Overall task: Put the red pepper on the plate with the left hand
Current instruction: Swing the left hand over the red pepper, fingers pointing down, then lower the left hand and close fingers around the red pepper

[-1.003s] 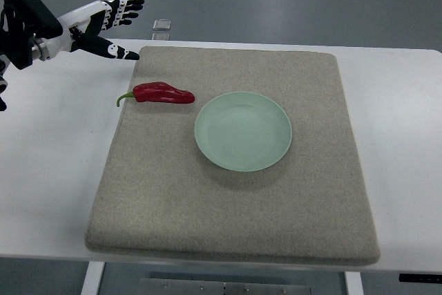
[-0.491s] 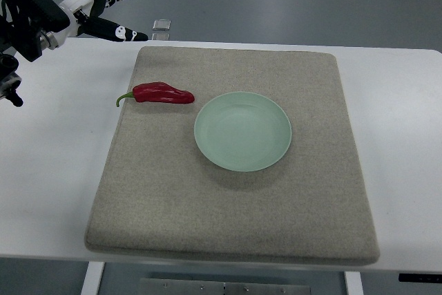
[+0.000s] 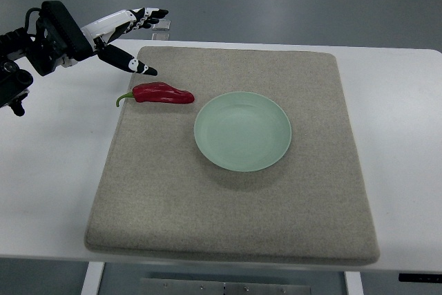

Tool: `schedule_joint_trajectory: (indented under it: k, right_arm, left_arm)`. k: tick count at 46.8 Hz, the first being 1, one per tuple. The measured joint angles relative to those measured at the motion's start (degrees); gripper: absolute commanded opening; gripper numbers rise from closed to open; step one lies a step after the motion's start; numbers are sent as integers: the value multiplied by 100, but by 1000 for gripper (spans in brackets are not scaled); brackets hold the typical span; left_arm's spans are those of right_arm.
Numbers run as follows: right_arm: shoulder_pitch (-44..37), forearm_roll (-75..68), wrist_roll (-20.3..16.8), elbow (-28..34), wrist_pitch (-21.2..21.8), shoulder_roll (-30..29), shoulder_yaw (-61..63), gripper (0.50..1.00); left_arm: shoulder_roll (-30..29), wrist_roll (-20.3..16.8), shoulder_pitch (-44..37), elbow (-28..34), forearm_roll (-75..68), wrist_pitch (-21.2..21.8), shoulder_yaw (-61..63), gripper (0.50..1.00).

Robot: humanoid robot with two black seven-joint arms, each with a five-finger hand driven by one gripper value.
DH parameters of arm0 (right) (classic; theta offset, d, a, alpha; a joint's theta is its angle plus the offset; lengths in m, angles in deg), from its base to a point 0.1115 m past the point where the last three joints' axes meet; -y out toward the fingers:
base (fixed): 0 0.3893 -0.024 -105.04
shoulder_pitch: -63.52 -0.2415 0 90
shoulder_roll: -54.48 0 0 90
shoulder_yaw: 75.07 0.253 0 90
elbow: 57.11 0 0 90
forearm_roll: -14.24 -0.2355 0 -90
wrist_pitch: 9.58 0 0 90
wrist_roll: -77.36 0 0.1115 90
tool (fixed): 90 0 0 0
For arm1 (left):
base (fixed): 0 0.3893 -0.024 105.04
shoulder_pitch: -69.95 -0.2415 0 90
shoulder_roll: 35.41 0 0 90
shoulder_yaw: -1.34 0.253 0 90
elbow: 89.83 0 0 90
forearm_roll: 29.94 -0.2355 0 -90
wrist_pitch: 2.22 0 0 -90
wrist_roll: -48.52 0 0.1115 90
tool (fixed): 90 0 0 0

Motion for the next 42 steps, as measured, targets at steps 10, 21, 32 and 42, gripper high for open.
schedule_joint_trajectory:
  k: [10, 21, 32, 42]
  right_arm:
    - [-1, 0, 0, 0, 0, 0, 0, 928]
    - [-1, 0, 0, 0, 0, 0, 0, 928]
    - [-4, 0, 0, 0, 0, 0, 0, 928]
    - [-1, 0, 0, 0, 0, 0, 0, 928]
  left_arm:
    - [-15, 3, 98, 17, -1520, 7, 81, 1000]
    - [12, 17, 191, 39, -2126, 40, 89, 1000]
    - [131, 45, 212, 97, -2271, 106, 255, 990]
    - [401, 47, 205, 336, -2384, 479, 441, 986]
